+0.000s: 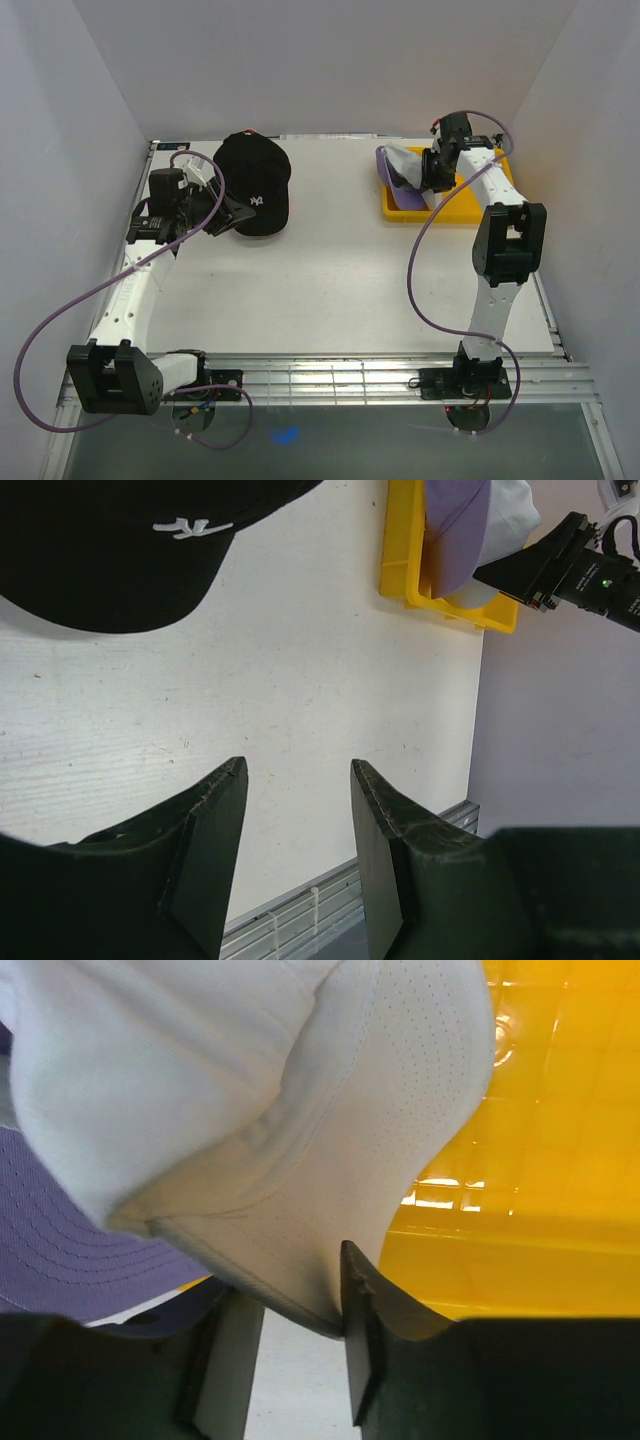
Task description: Stack the hats
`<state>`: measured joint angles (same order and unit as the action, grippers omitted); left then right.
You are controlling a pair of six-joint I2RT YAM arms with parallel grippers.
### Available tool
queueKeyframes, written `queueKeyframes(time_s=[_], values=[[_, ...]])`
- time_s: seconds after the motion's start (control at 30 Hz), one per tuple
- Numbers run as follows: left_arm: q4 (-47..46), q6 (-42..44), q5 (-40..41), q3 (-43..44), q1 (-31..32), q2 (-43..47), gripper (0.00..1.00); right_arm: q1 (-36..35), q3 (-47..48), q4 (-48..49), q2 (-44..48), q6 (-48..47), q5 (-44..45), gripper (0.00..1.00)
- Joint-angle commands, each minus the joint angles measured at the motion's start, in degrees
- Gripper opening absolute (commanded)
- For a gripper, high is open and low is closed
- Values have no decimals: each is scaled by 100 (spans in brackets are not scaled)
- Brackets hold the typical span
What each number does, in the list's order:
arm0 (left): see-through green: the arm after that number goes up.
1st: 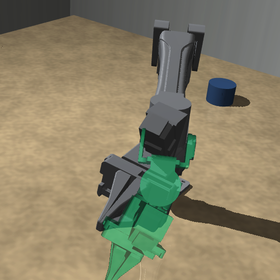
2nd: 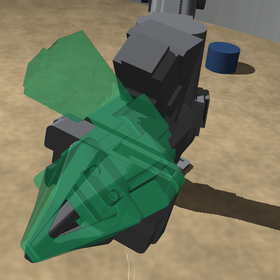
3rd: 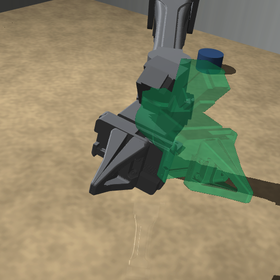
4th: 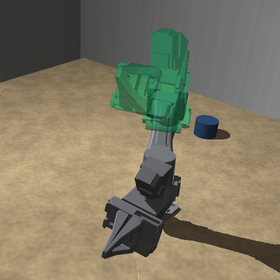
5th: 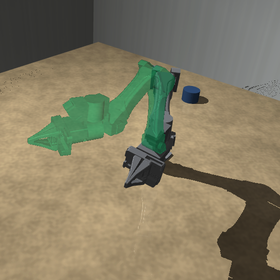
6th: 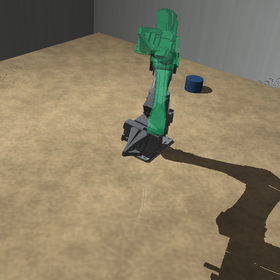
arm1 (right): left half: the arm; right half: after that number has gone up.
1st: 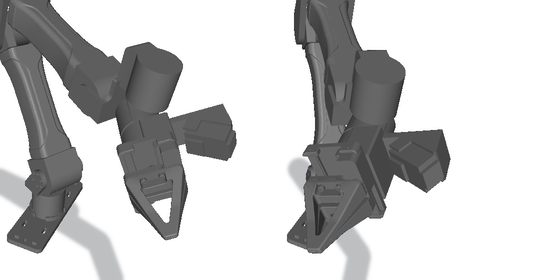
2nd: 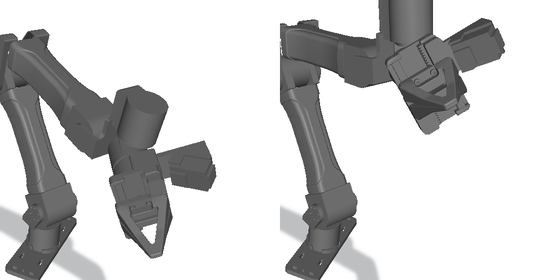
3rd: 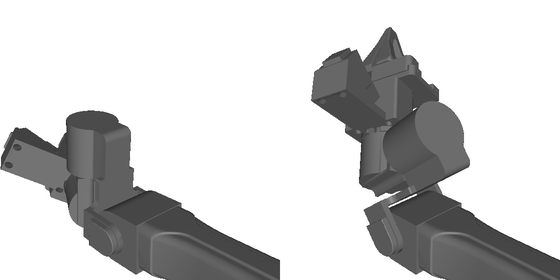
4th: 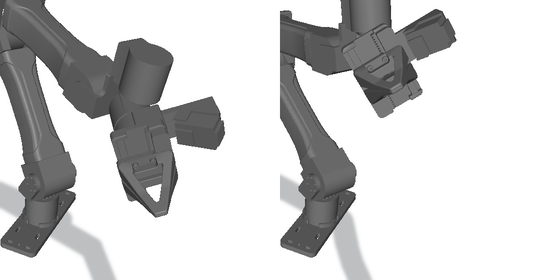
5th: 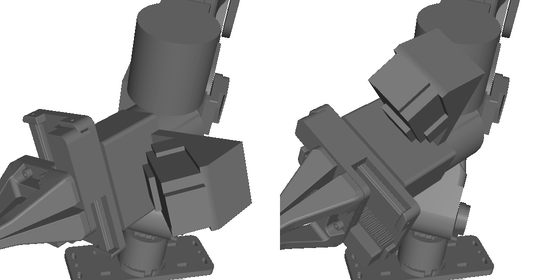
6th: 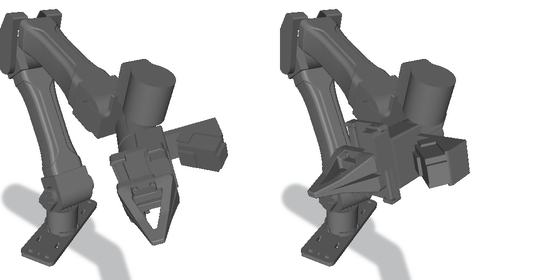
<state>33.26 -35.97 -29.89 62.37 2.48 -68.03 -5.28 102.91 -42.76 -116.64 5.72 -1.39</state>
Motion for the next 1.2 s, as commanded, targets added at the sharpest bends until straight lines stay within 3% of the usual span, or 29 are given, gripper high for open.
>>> queueKeyframes(time_s=[0.0,0.17,0.5,0.63,0.67,0.73,0.77,0.8,0.83,0.87,0.93,1.17], values=[[76,63,53,100,24,158,56,-35,422,-57,-8,-35,42,36],[76,28,45,144,42,167,56,-35,958,-399,18,43,-160,9],[120,-33,45,267,60,229,56,219,2232,-725,422,754,-1634,8],[111,-77,27,337,51,246,56,440,2076,-94,808,1501,-2759,8],[111,-86,-16,363,51,229,56,457,1622,213,1123,1772,-3014,8],[111,-130,-34,460,60,211,56,738,709,2026,1598,3324,-3962,8],[102,-139,-52,504,60,202,56,756,-697,3227,2140,4192,-4279,8],[85,-147,-69,557,60,202,57,748,-1329,4518,2337,5184,-4613,8],[76,-182,-78,661,60,185,58,695,-1805,6637,2434,6986,-4633,8],[50,-200,-78,732,60,176,59,625,-2167,7267,2409,7614,-4616,8],[-3,-261,-166,873,60,106,63,275,-2179,8042,2348,8538,-4442,8],[-1178,-1139,-807,1347,60,-219,73,-1035,-1617,8887,1919,9611,-3457,8]])
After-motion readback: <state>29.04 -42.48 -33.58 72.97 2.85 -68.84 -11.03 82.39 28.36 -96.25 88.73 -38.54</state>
